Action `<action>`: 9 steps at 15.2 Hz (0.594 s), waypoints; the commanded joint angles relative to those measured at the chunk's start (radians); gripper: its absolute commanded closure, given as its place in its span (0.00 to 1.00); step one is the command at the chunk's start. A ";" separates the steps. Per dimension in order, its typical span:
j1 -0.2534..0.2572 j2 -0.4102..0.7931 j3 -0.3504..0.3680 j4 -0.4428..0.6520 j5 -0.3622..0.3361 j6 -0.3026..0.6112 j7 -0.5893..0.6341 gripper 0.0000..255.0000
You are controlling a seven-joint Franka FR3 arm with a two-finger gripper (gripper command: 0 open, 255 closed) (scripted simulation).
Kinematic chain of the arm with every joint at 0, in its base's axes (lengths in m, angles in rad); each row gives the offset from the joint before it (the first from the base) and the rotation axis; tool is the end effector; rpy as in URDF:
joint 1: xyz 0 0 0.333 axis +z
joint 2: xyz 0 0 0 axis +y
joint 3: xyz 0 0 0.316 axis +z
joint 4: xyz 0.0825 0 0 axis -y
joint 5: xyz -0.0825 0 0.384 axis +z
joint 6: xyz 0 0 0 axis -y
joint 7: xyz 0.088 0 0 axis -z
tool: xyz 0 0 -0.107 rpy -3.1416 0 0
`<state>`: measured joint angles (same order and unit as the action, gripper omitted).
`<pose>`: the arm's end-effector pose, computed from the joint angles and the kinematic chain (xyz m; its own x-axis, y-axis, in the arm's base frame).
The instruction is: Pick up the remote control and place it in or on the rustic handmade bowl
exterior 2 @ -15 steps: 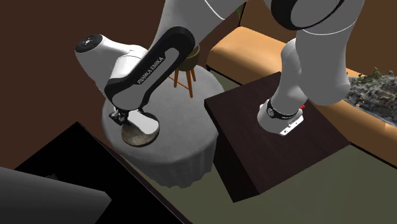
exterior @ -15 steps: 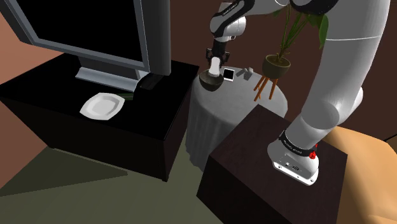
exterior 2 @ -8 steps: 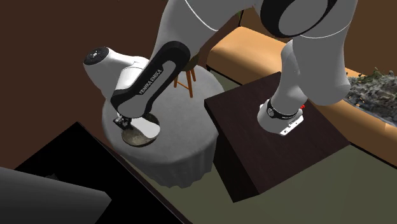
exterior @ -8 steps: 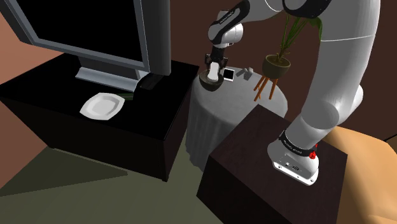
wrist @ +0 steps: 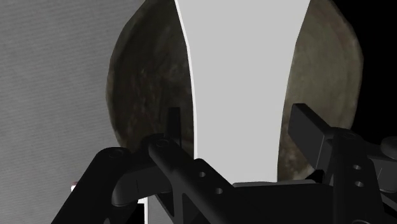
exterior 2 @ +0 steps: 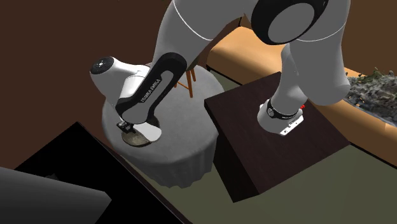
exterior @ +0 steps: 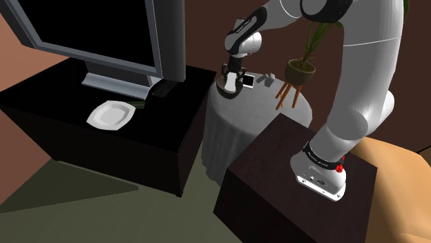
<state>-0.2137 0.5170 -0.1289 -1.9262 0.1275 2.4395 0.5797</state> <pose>0.5909 -0.2070 0.2210 0.5379 -0.8430 -0.0087 -0.8429 -0.5377 -0.0169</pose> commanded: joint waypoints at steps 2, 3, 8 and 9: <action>0.000 0.001 0.000 -0.001 0.000 0.002 0.000 1.00; 0.000 0.001 0.000 -0.001 0.000 0.002 0.000 1.00; 0.000 0.001 0.000 -0.001 0.000 0.002 0.000 0.00; 0.000 0.001 0.000 -0.001 0.000 0.002 0.000 0.00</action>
<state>-0.2138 0.5176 -0.1287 -1.9271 0.1278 2.4416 0.5794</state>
